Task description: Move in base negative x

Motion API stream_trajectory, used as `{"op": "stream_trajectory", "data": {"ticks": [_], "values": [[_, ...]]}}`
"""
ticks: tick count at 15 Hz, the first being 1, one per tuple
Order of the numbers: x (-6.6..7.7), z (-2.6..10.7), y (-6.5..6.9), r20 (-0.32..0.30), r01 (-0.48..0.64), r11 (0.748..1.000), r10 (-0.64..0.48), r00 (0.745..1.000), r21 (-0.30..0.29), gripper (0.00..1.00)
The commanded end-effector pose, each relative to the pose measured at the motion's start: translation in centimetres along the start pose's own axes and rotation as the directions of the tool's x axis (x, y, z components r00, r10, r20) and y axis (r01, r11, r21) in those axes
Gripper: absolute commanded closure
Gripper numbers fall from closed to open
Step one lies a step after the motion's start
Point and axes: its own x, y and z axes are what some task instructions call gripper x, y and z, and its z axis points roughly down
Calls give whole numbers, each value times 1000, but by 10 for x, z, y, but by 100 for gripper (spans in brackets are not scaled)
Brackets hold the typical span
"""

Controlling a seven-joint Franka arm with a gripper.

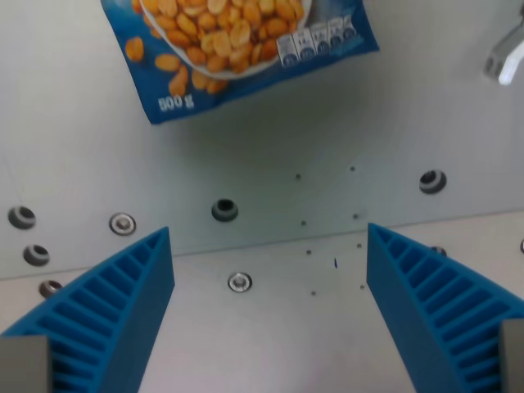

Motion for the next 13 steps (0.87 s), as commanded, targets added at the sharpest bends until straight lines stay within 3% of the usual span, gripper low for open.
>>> {"op": "stream_trajectory", "data": {"ticks": [1, 13], "values": [[-30, -7, 6, -57, 1, 1000, -1, 998, 13, 0], [-89, 7, 18, -57, 1, 1000, -1, 998, 13, 0]]}}
